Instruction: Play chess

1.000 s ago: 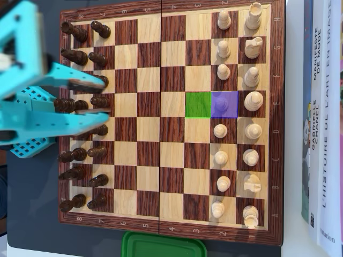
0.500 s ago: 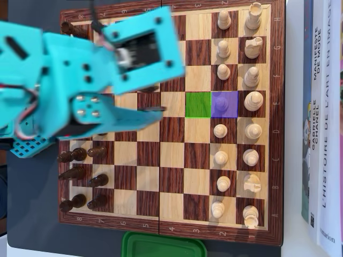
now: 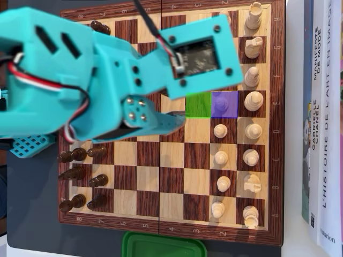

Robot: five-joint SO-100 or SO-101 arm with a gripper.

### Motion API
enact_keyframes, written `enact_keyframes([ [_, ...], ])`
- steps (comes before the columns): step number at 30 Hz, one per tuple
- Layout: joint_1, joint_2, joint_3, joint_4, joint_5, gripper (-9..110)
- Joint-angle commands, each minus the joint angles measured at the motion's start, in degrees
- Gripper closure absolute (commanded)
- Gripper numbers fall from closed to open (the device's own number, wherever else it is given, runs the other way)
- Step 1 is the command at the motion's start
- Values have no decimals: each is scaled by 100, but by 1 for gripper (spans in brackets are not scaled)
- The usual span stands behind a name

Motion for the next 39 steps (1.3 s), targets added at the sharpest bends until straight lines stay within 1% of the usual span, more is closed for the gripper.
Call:
enact_keyframes([
  [1, 18, -211, -589, 9, 35, 88],
  [13, -123, -1081, -967, -53, 35, 88],
  [22, -176, -1749, -1608, 0, 35, 88],
  [39, -123, -2285, -1811, -35, 0, 88],
])
